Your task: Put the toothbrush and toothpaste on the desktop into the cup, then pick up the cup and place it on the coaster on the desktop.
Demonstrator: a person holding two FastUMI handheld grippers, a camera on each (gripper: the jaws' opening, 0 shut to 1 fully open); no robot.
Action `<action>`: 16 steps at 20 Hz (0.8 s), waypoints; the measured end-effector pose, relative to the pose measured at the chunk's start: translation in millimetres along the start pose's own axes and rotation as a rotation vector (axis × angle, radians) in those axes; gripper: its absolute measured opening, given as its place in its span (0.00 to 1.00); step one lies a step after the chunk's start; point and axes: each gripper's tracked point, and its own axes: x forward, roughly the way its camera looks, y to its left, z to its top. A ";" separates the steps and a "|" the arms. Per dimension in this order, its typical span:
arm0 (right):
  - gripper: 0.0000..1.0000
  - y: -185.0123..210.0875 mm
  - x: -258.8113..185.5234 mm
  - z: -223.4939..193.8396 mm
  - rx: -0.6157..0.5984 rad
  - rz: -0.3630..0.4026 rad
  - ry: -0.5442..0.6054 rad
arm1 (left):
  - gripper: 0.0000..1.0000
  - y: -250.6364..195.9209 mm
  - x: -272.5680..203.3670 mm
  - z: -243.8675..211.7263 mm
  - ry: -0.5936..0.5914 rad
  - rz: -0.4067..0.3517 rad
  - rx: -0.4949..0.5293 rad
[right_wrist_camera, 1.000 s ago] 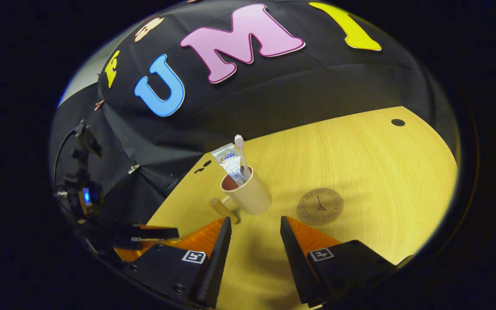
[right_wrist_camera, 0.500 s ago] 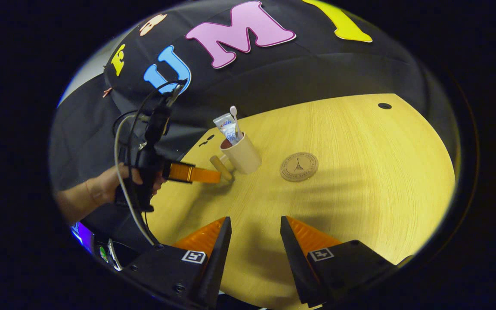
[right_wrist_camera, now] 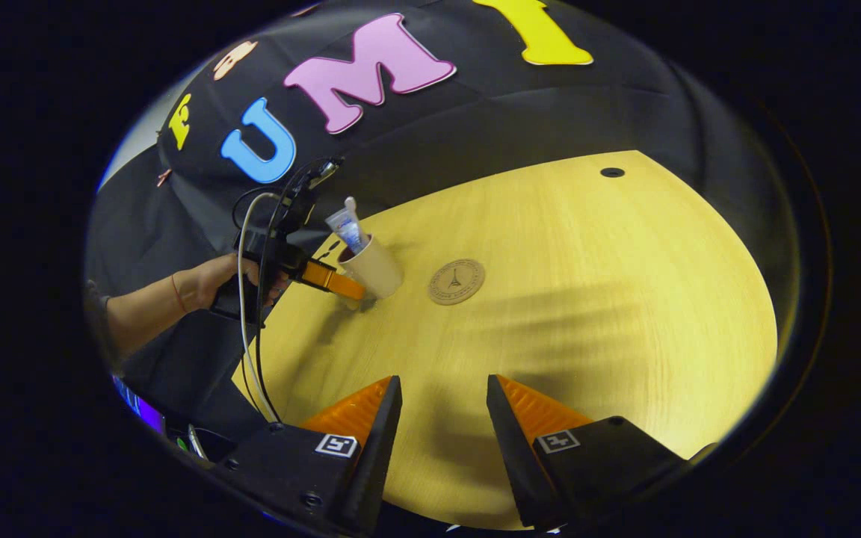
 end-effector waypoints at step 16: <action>0.71 -7.4 -0.4 -12.6 0.050 0.010 0.029 | 0.29 -1.7 4.5 -3.2 0.089 -0.009 0.109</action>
